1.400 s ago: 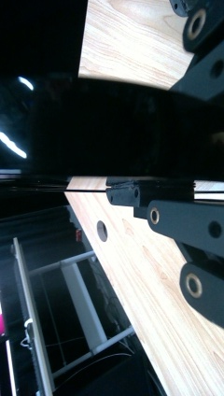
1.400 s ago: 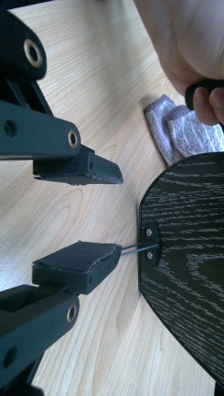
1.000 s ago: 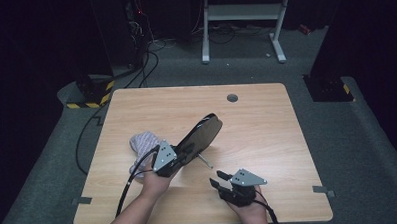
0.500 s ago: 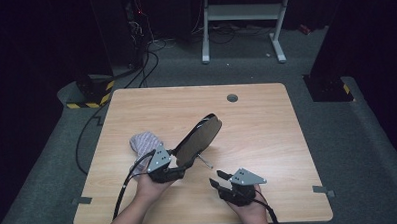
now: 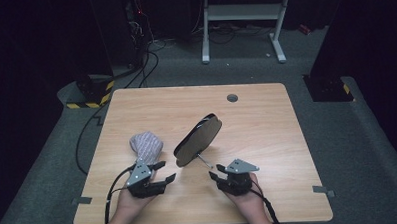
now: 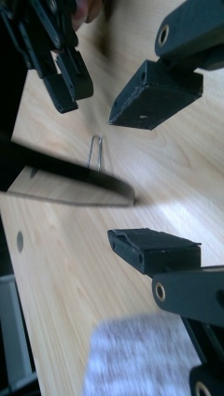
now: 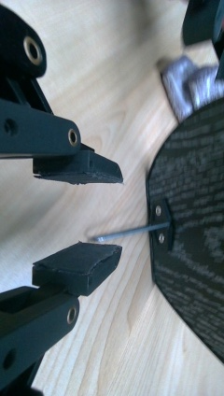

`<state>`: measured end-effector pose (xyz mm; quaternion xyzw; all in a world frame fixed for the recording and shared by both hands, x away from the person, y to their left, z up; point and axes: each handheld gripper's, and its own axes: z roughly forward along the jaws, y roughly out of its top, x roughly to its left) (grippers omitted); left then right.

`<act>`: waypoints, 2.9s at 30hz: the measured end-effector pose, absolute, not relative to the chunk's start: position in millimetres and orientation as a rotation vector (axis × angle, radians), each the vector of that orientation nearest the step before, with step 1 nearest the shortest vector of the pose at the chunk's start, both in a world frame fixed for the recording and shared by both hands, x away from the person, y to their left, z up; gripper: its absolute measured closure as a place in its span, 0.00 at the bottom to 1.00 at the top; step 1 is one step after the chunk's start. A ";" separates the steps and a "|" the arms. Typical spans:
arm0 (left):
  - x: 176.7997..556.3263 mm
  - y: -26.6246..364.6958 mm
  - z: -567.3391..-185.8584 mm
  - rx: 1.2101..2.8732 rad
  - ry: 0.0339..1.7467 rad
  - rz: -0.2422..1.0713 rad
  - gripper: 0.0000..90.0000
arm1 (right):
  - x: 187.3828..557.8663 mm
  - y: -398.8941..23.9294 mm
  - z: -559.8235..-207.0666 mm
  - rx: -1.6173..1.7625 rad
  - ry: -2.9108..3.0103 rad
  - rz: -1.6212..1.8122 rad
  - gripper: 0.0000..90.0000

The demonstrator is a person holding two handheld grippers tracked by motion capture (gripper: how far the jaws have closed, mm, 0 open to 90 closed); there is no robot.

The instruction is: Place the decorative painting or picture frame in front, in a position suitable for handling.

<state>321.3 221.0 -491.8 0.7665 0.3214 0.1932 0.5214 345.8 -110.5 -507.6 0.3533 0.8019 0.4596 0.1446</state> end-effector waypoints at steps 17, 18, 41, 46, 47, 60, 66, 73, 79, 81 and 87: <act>339.9 293.8 -489.5 1.780 1.073 0.587 0.46 | 389.0 -74.8 -521.8 1.059 2.414 1.048 0.81; 342.3 295.0 -492.2 1.776 1.089 0.569 0.44 | 389.4 -74.4 -521.9 1.048 2.414 1.046 0.83; 371.3 276.6 -513.0 1.864 1.178 0.529 0.38 | 364.8 -68.4 -522.3 0.982 2.433 1.036 0.87; 378.0 274.3 -523.4 1.941 1.225 0.477 0.43 | 367.7 -68.7 -522.8 0.992 2.434 1.053 0.84; 378.5 273.7 -525.0 1.959 1.229 0.470 0.45 | 368.0 -68.4 -522.9 0.988 2.432 1.055 0.84; 372.7 274.5 -525.4 1.989 1.168 0.479 0.76 | 368.0 -65.5 -523.4 0.976 2.432 1.054 0.80; 358.0 274.9 -511.6 1.908 1.083 0.522 0.76 | 368.9 -65.6 -523.9 0.973 2.430 1.059 0.79; 333.6 272.8 -474.0 1.740 0.964 0.541 0.76 | 371.0 -65.9 -524.5 0.974 2.429 1.072 0.80; 316.3 260.0 -431.4 1.690 0.839 0.572 0.76 | 370.6 -65.7 -524.6 0.975 2.424 1.067 0.83; 310.9 254.1 -417.2 1.664 0.805 0.586 0.76 | 370.7 -65.8 -524.6 0.972 2.421 1.062 0.86; 301.4 228.8 -373.1 1.634 0.697 0.594 0.76 | 371.4 -67.7 -524.2 0.952 2.442 1.063 0.98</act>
